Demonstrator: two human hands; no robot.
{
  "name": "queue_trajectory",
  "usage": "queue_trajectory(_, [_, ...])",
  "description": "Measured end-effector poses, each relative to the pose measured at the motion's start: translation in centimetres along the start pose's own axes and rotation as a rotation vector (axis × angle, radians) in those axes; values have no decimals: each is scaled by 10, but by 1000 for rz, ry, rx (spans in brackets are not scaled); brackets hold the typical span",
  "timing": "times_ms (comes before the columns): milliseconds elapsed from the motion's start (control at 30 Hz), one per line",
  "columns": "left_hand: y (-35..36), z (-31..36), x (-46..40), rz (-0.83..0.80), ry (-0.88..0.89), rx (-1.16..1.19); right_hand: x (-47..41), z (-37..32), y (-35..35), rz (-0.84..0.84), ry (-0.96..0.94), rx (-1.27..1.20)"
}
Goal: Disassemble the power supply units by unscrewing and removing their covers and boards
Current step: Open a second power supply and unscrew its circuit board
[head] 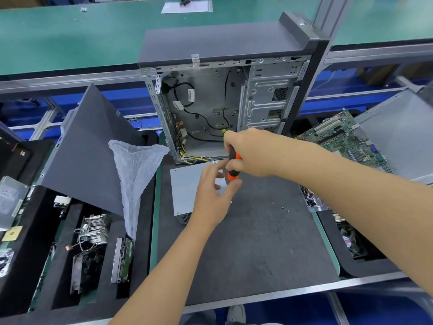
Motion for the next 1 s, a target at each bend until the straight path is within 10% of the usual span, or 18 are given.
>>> queue_trajectory(367, [2,-1,0,36,-57,17,1,-6,2,-28,-64,-50])
queue_trajectory(533, [13,8,-5,119,-76,113,1,-17,2,173,107,287])
queue_trajectory(1000, [12,-2,5,18,-30,-41,8,-7,-6,-113,-20,-17])
Point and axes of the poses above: each hand's wrist, its own x-axis away from the middle knuckle, its own y-axis out of the palm, z = x × y, the point moved 1 cm from there along -x, towards the middle knuckle, and after that the axes turned 1 degree about x, right-handed, at the moved point
